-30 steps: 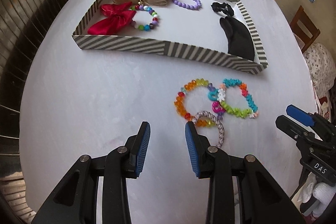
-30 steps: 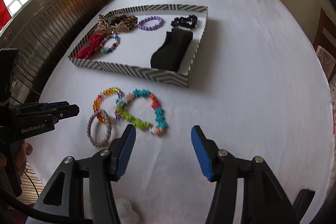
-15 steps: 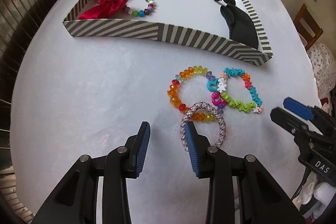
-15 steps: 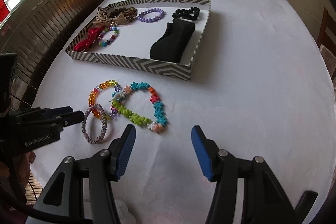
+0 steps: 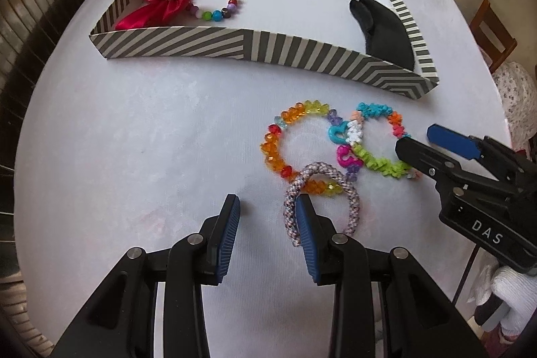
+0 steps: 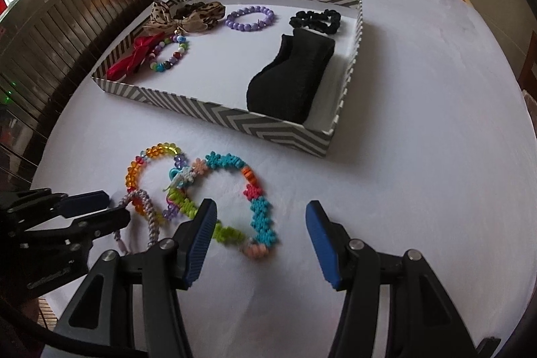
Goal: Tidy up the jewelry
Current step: 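Grasp the silver braided bracelet with the left tool while the right tool grasps the teal-green flower bracelet, then carry both bracelets into the striped tray and open both tools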
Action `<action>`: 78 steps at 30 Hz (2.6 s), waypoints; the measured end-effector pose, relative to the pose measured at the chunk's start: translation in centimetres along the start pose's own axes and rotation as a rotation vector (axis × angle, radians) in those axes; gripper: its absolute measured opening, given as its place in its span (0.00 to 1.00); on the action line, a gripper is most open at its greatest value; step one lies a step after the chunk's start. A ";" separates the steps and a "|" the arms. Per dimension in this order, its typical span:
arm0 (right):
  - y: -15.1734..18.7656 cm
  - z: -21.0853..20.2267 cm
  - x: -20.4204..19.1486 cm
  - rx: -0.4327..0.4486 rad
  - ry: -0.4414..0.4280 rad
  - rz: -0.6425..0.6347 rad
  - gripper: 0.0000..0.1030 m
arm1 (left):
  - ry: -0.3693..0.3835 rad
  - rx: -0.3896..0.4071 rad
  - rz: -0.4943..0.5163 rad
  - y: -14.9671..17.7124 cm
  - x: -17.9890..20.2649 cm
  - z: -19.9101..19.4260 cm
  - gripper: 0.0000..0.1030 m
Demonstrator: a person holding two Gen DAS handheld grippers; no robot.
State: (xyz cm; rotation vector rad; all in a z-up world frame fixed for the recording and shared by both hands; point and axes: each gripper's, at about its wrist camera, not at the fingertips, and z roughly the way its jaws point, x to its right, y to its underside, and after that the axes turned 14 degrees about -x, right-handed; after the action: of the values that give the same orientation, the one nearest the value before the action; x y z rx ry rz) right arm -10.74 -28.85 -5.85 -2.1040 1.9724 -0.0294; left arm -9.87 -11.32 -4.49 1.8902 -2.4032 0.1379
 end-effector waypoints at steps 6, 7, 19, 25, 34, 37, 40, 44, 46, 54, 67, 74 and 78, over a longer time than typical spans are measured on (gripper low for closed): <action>-0.3 0.8 -0.5 0.029 0.065 -0.037 0.50 | -0.025 0.007 0.017 0.0 0.6 0.3 0.12; -0.3 0.8 -0.6 0.030 0.066 -0.044 0.43 | -0.024 0.010 0.014 0.0 0.7 0.3 0.12; 0.7 -2.1 0.5 0.099 -0.036 -0.023 0.13 | 0.081 0.016 -0.014 0.9 -0.6 -0.5 0.00; 0.9 -5.4 0.2 0.153 -0.079 -0.030 0.13 | 0.072 0.063 -0.037 1.1 -1.1 -2.1 0.00; 1.1 -8.0 -0.3 0.197 -0.089 -0.048 0.13 | 0.037 0.100 -0.043 1.1 -1.2 -3.3 0.00; 1.2 -8.5 -0.4 0.203 -0.088 -0.056 0.13 | 0.032 0.107 -0.043 1.1 -1.1 -3.5 0.00; 1.3 -9.0 -0.5 0.210 -0.087 -0.063 0.13 | 0.022 0.114 -0.044 1.0 -1.1 -3.7 0.00; 1.4 -9.7 -0.6 0.220 -0.088 -0.070 0.13 | 0.014 0.121 -0.045 1.1 -1.0 -4.1 0.00; 1.4 -10.0 -0.6 0.226 -0.090 -0.073 0.13 | 0.008 0.126 -0.043 1.0 -1.0 -4.2 0.00; 0.7 -11.6 -1.1 0.257 -0.101 -0.096 0.13 | -0.005 0.146 -0.046 0.4 -1.4 -5.2 0.00; -2.4 -13.2 -1.8 0.288 -0.082 -0.121 0.13 | -0.031 0.210 -0.076 -3.0 -3.4 -7.9 0.00; -4.7 -13.0 -2.3 0.283 -0.095 -0.124 0.13 | -0.051 0.230 -0.083 -5.1 -4.1 -8.5 0.00; -6.3 -12.3 -2.8 0.268 -0.100 -0.130 0.13 | -0.054 0.230 -0.083 -6.4 -4.5 -8.5 0.00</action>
State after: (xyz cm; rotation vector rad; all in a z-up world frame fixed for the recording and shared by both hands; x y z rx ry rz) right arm -7.09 -27.96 7.76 -2.0130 1.6688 -0.1975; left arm -2.57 -7.49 3.50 2.1113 -2.4296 0.3772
